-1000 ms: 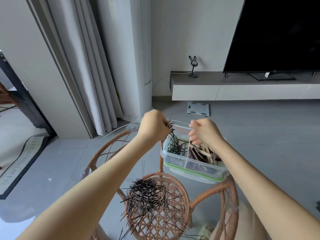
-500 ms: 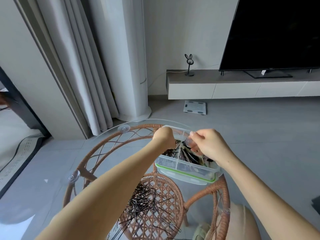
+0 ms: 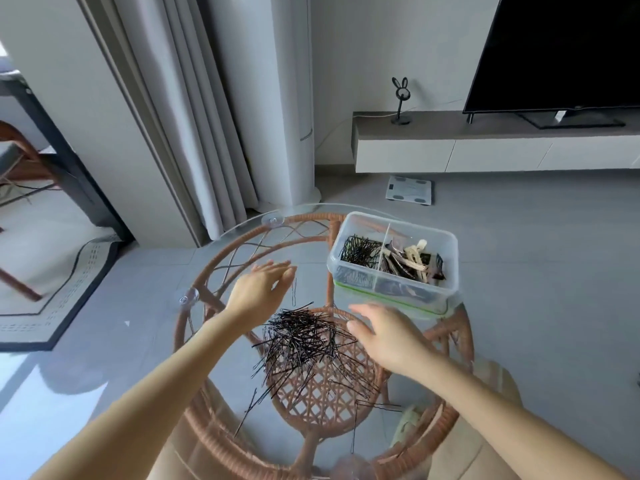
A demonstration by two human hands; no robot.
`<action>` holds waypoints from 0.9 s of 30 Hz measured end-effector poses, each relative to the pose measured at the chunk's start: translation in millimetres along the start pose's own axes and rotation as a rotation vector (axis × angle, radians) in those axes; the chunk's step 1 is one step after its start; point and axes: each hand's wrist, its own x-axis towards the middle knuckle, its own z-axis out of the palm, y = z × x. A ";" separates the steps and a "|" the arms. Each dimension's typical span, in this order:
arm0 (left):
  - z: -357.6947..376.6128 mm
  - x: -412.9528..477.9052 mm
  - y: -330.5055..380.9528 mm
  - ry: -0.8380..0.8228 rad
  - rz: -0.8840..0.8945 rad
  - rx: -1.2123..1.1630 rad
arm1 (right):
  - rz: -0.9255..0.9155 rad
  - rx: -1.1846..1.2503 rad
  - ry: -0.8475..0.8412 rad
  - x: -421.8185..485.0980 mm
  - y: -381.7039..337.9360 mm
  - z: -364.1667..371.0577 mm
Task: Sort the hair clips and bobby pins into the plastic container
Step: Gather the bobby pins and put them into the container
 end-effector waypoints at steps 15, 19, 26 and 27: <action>29.1 -72.8 -11.5 -0.244 0.009 -0.663 | -0.155 0.150 0.088 -27.8 -29.0 58.3; 14.9 -97.3 -18.4 -0.036 -0.091 -0.447 | -0.087 0.017 0.170 -52.5 -3.7 24.6; 3.3 -133.1 -13.1 -0.051 -0.330 0.030 | 0.235 -0.255 -0.122 -79.7 11.8 11.4; 4.8 -136.0 -9.1 -0.076 -0.315 0.022 | 0.238 -0.222 -0.111 -80.3 8.5 15.5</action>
